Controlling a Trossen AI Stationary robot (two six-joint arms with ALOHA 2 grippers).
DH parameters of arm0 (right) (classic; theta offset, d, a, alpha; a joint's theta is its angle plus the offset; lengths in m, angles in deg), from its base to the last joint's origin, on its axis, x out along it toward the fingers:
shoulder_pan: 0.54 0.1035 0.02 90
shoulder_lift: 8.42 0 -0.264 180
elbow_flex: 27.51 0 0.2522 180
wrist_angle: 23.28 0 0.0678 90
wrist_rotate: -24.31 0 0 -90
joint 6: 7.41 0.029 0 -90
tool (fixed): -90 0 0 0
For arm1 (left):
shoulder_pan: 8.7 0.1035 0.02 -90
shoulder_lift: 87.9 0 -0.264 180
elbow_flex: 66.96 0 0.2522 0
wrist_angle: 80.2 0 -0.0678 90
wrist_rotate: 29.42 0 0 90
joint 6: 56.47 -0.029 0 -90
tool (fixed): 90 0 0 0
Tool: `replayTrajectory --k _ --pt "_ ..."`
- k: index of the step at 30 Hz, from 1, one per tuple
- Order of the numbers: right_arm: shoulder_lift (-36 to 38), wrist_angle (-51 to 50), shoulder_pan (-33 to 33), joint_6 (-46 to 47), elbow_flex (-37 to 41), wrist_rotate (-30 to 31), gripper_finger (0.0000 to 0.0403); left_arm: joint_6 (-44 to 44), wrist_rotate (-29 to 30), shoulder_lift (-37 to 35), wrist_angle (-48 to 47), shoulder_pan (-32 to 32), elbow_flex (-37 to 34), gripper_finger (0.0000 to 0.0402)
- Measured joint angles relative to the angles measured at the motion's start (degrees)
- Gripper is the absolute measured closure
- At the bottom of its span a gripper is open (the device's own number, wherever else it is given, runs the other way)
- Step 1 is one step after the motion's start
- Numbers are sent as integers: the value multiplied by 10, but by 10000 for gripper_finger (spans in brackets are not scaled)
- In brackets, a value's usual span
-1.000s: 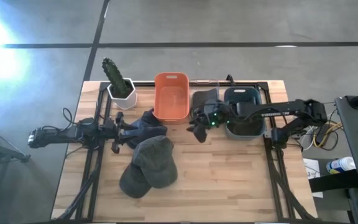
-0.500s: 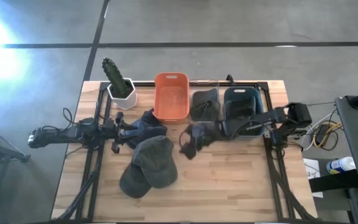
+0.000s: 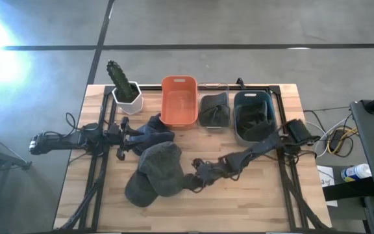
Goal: Pick & Place hat
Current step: Put the gray cap into the transparent bin
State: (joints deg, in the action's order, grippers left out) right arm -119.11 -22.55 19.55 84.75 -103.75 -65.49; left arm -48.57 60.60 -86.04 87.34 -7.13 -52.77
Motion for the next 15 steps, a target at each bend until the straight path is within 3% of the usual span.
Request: replayTrajectory --k 9,15 --pt "-64 94 42 91 0 69 194 0 0 0 0 0 0 227" --pt "-85 116 70 128 -9 160 179 0 0 0 0 0 0 227"
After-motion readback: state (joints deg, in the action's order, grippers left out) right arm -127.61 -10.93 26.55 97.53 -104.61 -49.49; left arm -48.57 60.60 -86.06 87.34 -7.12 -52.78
